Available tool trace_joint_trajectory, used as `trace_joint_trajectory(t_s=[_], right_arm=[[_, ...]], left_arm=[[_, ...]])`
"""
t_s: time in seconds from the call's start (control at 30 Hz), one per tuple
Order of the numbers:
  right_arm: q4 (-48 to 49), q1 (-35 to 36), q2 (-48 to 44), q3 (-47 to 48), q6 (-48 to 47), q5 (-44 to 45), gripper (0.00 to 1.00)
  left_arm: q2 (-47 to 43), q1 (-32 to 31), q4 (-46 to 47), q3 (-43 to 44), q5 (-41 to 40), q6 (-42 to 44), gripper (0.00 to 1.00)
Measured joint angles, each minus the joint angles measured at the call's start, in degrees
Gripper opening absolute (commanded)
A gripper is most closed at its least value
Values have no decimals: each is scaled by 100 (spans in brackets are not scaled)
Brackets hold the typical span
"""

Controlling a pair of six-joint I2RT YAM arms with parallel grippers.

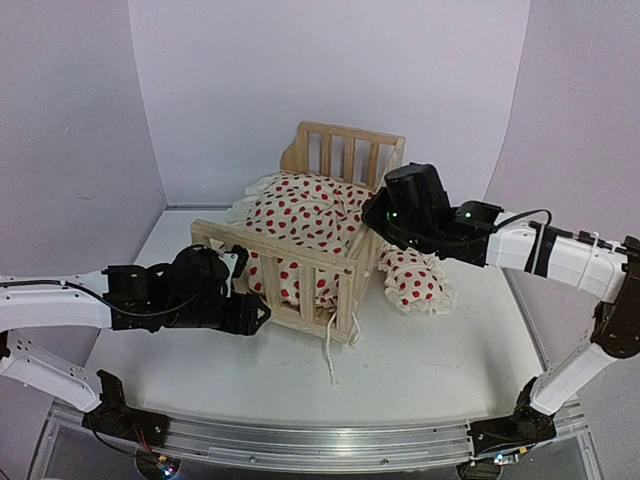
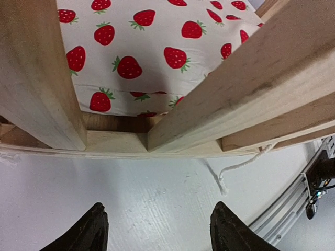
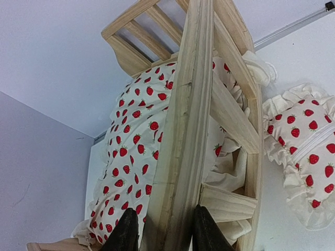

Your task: Set up the pet bed

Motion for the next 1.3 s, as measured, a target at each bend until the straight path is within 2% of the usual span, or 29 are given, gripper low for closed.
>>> trace_joint_trajectory(t_s=[0.1, 0.17, 0.23, 0.27, 0.3, 0.37, 0.4, 0.47, 0.53, 0.63, 0.77, 0.87, 0.97, 1.1, 1.2, 1.3], right_arm=[[37, 131, 260, 214, 181, 273, 6], [42, 210, 409, 343, 295, 400, 17], [-22, 280, 564, 520, 358, 494, 37], [-105, 317, 640, 643, 352, 507, 53], [-164, 348, 671, 715, 249, 468, 64], [-136, 376, 634, 717, -297, -46, 85], [-98, 411, 584, 715, -673, -380, 92], [-205, 514, 452, 713, -1449, -1023, 98], [-542, 584, 273, 713, -2179, -1445, 98], [-1213, 623, -302, 586, -3241, -1873, 98], [-1589, 315, -1665, -450, -4210, -2192, 98], [-1416, 105, -2173, -1340, -4651, -2479, 98], [-813, 131, -2321, -2691, -5029, -3139, 95], [323, 278, -1609, -4006, -5418, -3810, 88], [1563, 514, -844, -4424, -5753, -3950, 76], [3073, 756, -24, -4437, -5923, -3783, 71]], left_arm=[[-13, 323, -310, 55, 70, 304, 68], [-20, 452, -437, 55, 103, 385, 71], [-70, 577, -533, 55, 122, 363, 76], [-116, 643, -570, 42, 160, 328, 77], [-184, 693, -599, 7, 216, 267, 78], [-409, 793, -560, -155, 385, 144, 78], [-601, 870, -472, -308, 542, 94, 78], [-1054, 1016, -116, -715, 966, 39, 78], [-1480, 1049, 304, -1128, 1388, -2, 79], [-1980, 726, 846, -1576, 1860, 127, 79], [-2109, 179, 1513, -1731, 2046, 354, 77], [-2011, -96, 2074, -1943, 2087, 470, 77], [-1742, -459, 2352, -2004, 2011, 616, 75], [-1543, -728, 2608, -2129, 1954, 719, 68], [-1469, -1043, 2800, -2378, 1574, 721, 64], [-1434, -1541, 3099, -2717, 1045, 710, 60]])
